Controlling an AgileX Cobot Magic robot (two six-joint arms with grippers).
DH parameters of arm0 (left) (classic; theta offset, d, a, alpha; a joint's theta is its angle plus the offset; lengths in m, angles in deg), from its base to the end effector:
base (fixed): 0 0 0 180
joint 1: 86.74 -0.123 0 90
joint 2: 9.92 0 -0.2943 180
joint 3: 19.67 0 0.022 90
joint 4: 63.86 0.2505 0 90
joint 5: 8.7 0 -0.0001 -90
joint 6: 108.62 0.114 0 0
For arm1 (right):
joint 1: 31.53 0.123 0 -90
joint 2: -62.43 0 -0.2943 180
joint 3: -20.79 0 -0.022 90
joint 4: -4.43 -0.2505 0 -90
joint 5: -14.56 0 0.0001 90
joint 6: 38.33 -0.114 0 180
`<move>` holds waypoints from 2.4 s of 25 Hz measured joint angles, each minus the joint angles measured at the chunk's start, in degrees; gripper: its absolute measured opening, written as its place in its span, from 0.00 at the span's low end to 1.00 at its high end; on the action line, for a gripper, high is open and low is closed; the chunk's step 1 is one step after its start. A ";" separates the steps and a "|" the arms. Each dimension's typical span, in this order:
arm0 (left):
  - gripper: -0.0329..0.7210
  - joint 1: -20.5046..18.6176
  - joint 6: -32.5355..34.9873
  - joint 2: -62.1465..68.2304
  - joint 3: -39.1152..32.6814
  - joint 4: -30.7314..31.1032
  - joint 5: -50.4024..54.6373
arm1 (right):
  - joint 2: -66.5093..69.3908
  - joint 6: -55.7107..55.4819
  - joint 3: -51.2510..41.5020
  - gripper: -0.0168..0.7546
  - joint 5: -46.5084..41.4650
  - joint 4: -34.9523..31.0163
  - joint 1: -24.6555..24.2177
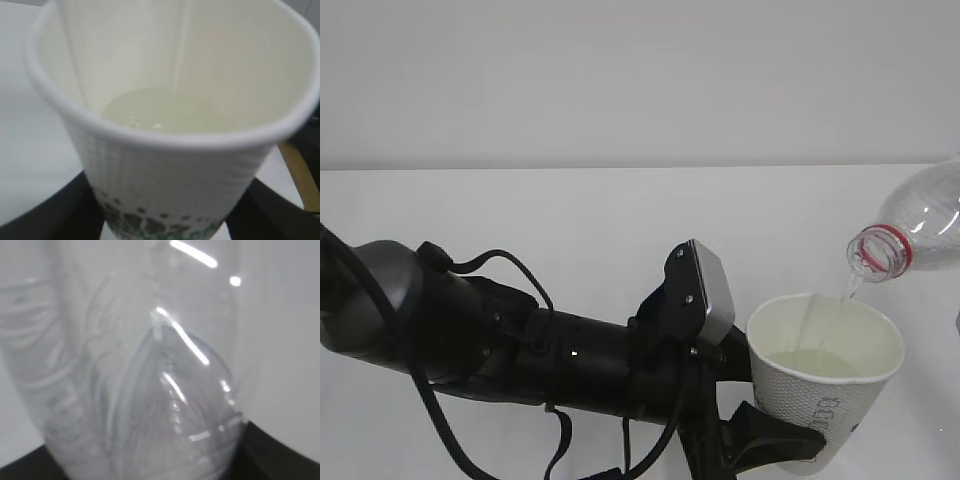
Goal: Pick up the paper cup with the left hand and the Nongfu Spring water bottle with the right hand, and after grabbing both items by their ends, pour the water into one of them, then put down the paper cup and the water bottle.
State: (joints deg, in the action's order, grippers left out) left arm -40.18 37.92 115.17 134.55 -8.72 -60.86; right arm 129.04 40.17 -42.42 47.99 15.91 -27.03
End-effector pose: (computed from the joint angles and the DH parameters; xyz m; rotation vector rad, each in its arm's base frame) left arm 0.2141 -0.3335 0.1196 1.3446 1.5721 -1.1271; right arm 0.2005 0.0283 0.2358 -1.3554 1.1741 -0.9845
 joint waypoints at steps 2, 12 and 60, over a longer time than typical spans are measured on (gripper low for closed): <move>0.70 0.00 0.00 0.00 0.00 0.00 0.11 | 0.00 0.00 0.00 0.57 0.00 0.00 0.00; 0.70 0.00 0.00 0.00 0.00 0.00 0.11 | 0.00 0.24 0.00 0.57 0.09 0.00 0.00; 0.70 0.00 0.00 0.00 0.00 0.00 0.65 | 0.00 1.18 0.00 0.57 1.34 0.00 0.00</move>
State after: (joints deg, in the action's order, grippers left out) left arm -40.18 37.92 115.17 134.55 -8.72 -60.21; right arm 129.04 41.36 -42.42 49.34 15.91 -27.03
